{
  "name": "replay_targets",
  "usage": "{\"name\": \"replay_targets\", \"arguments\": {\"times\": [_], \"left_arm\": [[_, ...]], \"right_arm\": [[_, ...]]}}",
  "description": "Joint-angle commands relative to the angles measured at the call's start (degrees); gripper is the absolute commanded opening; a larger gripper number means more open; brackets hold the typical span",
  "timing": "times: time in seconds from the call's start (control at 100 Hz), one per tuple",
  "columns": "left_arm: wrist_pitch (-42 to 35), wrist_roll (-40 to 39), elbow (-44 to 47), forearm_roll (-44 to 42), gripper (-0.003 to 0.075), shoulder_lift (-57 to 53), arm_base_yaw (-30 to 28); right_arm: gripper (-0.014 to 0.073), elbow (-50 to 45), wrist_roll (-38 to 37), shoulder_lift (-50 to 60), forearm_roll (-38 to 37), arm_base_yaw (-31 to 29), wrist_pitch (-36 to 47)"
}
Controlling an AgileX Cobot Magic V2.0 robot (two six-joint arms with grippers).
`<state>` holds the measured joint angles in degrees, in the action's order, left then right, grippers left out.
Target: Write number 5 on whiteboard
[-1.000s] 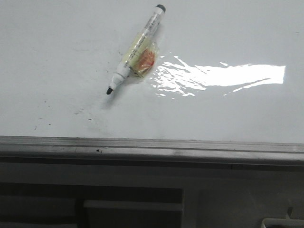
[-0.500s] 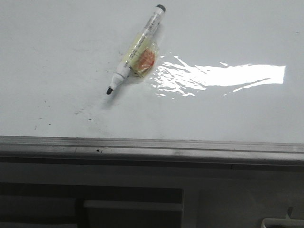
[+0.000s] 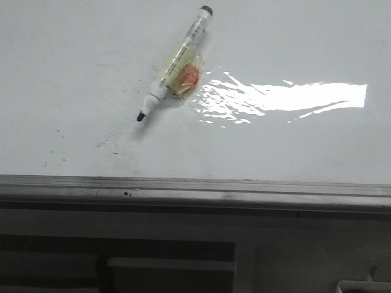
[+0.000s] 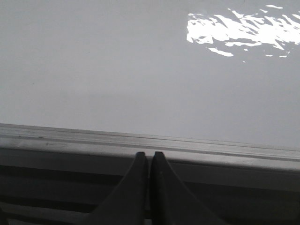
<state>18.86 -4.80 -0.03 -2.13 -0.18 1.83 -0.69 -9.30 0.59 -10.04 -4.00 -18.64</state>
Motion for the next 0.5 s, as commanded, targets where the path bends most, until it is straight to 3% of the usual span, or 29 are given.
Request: {"name": "replay_targets", "arguments": {"times": [0.0,0.16,0.31,0.49], "left_arm": [[-4.1,-0.2,1.4,-0.2,-0.0020,-1.5,-0.3],[-11.3,-0.2,1.4,1.8,-0.0020,-1.5,-0.3],[-18.9,-0.2,1.4,13.6,-0.0020,-1.5,-0.3],[-22.9,-0.2,1.4,27.9,-0.0020,-1.5,-0.3]], "right_arm": [[-0.0063,-1.3,0.6,1.0,-0.9,-0.4,1.8],[-0.0063,-1.3,0.6,1.0,-1.1,-0.4,10.5],[-0.0063,-1.3,-1.7,1.0,7.0,-0.4,24.6],[-0.0063,-1.3,-2.1,1.0,12.6,-0.4,34.1]]}}
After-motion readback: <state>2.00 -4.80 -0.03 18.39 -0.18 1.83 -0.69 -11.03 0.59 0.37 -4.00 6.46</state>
